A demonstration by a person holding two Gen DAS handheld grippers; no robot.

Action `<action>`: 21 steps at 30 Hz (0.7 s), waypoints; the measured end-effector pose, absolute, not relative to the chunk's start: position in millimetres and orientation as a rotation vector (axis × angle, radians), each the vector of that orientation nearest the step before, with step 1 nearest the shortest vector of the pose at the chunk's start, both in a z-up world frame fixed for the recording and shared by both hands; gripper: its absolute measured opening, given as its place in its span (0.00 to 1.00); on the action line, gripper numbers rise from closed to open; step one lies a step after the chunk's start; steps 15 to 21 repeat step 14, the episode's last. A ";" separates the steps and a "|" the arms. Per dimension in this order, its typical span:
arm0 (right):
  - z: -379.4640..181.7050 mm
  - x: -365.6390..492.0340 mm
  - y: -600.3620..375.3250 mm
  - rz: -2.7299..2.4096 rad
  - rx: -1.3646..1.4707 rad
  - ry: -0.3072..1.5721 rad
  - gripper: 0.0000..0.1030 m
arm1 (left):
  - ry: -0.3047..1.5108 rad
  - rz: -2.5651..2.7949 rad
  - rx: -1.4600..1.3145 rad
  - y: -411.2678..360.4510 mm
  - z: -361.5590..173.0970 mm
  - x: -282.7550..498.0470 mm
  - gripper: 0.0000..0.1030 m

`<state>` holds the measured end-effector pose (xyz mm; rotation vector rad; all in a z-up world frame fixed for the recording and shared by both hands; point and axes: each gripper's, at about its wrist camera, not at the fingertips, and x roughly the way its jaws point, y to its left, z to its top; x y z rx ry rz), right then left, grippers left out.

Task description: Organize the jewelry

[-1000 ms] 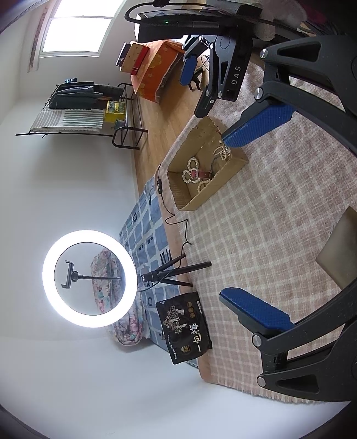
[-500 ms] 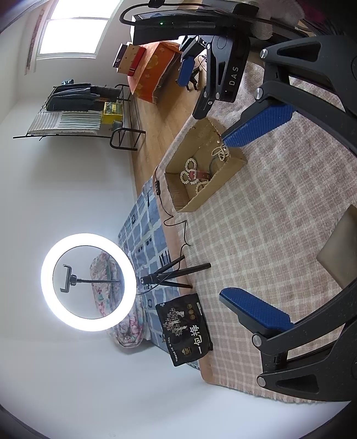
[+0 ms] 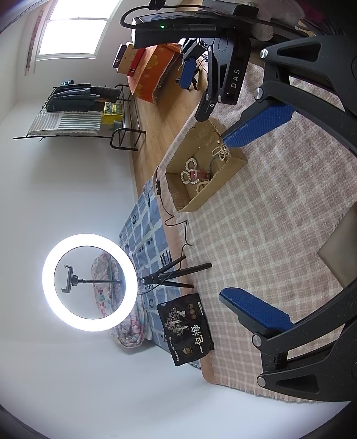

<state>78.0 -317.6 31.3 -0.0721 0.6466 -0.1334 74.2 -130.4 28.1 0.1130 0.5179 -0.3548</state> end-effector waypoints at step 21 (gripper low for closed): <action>29.8 77.9 -316.9 -0.133 -0.072 0.651 0.80 | 0.518 -0.352 0.114 -130.4 28.1 73.5 1.00</action>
